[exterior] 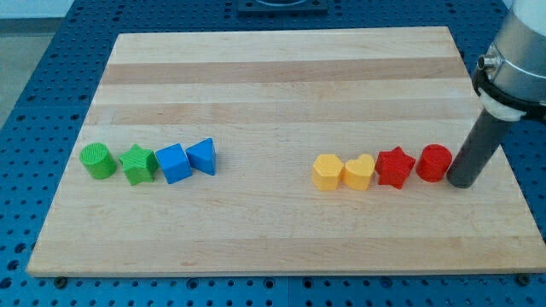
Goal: Push the red circle closer to the red star
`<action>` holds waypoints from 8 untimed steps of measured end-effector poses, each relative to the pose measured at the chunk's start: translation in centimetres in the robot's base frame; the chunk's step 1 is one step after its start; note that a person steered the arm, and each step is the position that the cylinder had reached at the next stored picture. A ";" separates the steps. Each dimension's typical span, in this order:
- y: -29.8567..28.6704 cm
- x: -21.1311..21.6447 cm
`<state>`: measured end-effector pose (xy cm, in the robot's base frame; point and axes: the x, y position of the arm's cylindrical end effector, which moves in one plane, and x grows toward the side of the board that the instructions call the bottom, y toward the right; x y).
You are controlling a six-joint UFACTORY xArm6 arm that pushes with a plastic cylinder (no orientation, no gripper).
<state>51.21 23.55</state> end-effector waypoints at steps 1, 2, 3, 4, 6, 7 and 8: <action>4.0 -1.7; 1.7 -5.4; 0.3 -4.9; -0.2 -4.6; -2.1 -4.6; -2.3 -4.0; -2.5 -3.6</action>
<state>47.62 21.06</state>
